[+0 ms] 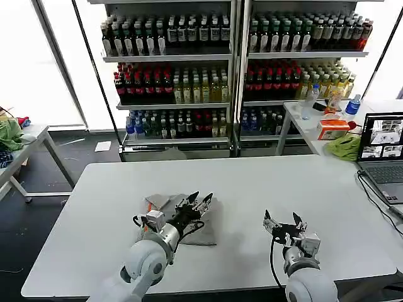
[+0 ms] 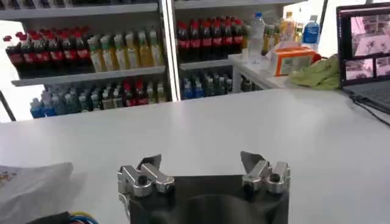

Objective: Fold and organize the clothes.

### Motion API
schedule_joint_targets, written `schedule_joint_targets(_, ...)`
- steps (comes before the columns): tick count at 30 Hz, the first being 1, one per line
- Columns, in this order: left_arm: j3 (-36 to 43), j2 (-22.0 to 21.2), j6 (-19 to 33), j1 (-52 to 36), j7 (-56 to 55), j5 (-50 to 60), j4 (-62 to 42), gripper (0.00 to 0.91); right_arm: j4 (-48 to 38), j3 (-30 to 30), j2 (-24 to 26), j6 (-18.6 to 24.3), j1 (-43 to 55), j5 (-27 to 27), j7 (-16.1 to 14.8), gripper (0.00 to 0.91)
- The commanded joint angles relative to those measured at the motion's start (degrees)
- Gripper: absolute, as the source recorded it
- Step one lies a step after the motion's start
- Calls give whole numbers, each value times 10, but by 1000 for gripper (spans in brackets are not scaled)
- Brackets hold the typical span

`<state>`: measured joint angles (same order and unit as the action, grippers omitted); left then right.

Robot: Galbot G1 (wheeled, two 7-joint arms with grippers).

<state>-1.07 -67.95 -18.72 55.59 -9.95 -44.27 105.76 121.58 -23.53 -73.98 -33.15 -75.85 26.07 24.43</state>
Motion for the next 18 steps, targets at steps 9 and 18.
schedule_joint_targets(9, -90, 80, -32, -1, -53, 35, 17, 907, -67, 90, -11, -1, 104, 210, 39, 907)
schedule_joint_targets(18, -182, 136, -34, 43, -65, 33, 42, 907, -148, 166, -31, -2, 199, 224, 46, 907)
